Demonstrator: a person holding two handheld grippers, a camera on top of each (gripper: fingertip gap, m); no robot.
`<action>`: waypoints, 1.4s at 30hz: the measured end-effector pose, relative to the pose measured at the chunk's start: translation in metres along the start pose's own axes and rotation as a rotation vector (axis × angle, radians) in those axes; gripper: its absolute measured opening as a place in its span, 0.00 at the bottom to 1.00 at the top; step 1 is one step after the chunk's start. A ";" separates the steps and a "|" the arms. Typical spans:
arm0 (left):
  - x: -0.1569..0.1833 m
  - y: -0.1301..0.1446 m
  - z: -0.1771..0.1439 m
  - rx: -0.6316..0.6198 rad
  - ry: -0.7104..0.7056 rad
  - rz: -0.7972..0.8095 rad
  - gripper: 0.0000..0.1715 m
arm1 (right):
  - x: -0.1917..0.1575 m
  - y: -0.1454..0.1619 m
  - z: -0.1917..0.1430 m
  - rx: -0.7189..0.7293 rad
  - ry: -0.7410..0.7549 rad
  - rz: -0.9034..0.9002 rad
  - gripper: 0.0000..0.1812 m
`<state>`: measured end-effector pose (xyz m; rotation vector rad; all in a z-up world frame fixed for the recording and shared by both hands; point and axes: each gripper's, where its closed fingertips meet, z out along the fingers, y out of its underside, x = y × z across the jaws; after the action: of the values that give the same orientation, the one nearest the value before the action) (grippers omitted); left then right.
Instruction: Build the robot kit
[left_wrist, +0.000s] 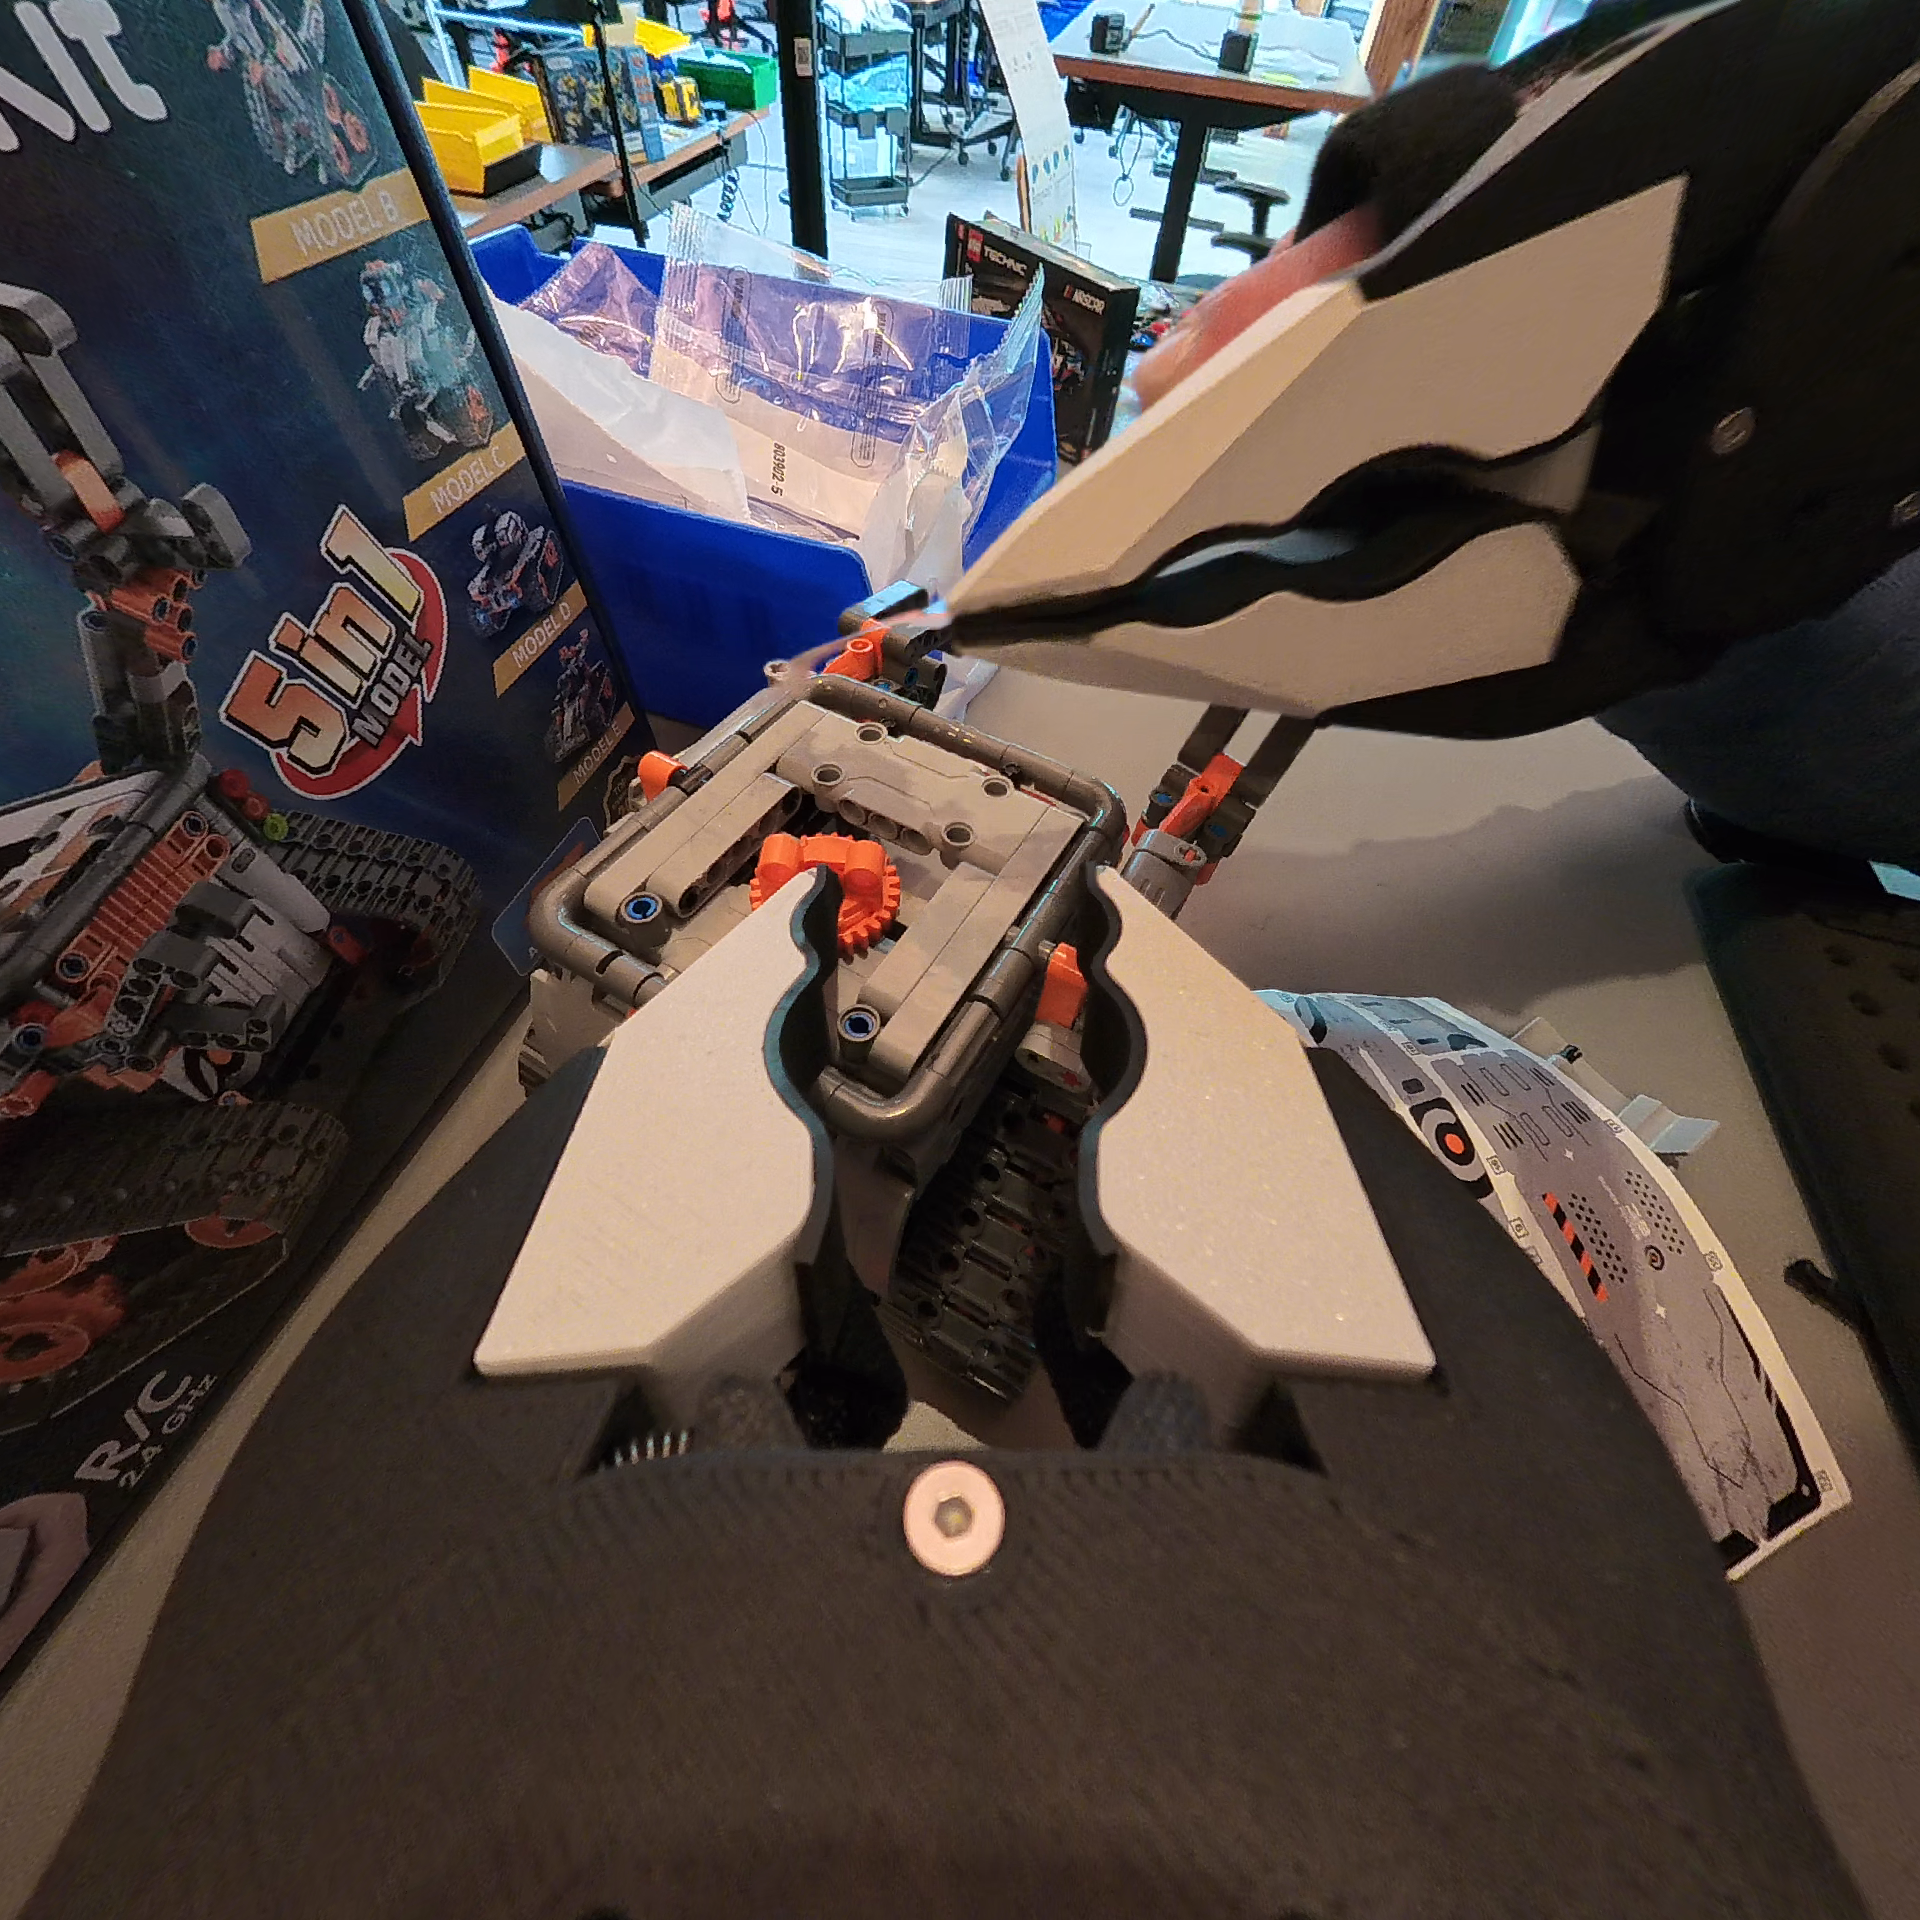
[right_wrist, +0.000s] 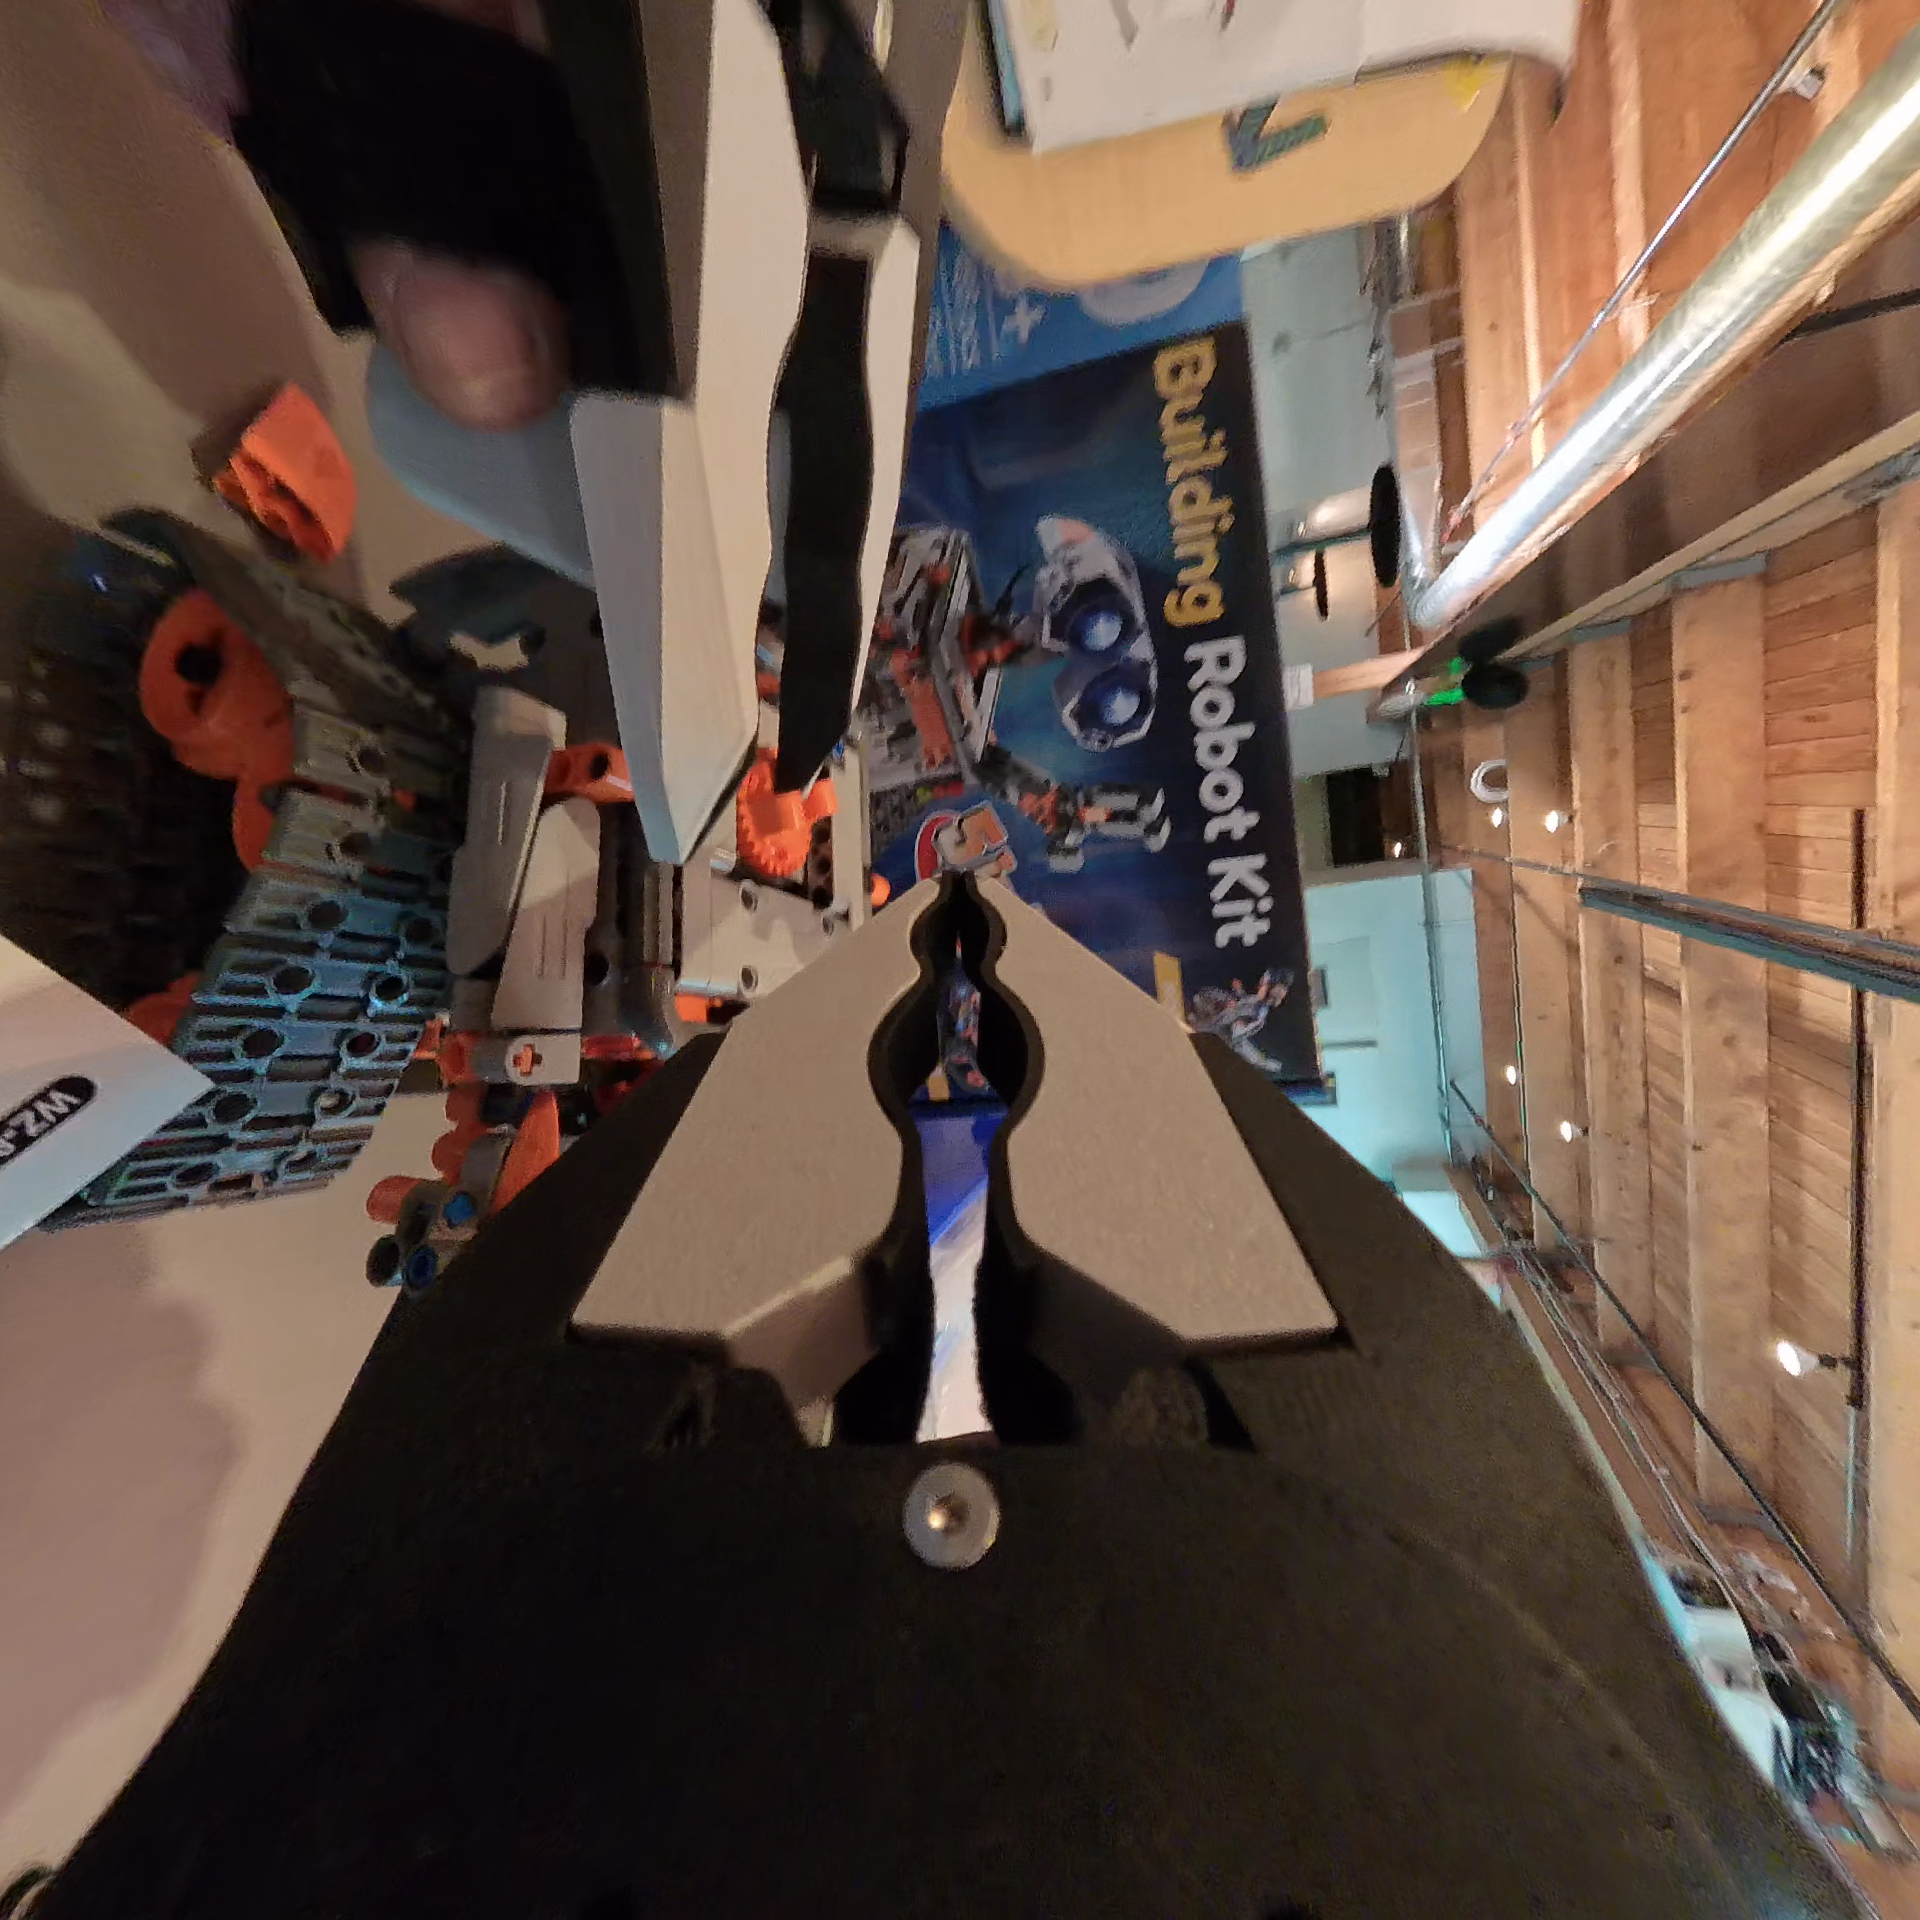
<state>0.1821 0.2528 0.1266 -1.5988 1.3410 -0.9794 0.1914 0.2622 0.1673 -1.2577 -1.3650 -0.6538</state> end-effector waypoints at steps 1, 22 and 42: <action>0.000 0.000 0.000 0.000 -0.001 0.001 0.26 | -0.004 0.005 0.003 -0.027 -0.017 -0.001 0.00; 0.000 0.000 0.000 0.000 0.003 -0.001 0.25 | -0.043 0.000 -0.003 -0.015 -0.307 0.027 0.00; 0.000 0.000 -0.001 -0.007 0.004 0.003 0.26 | -0.011 -0.002 -0.010 0.079 -0.276 0.322 0.00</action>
<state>0.1814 0.2528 0.1268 -1.5998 1.3505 -0.9776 0.1912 0.2494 0.1599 -1.5011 -1.3526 -0.2065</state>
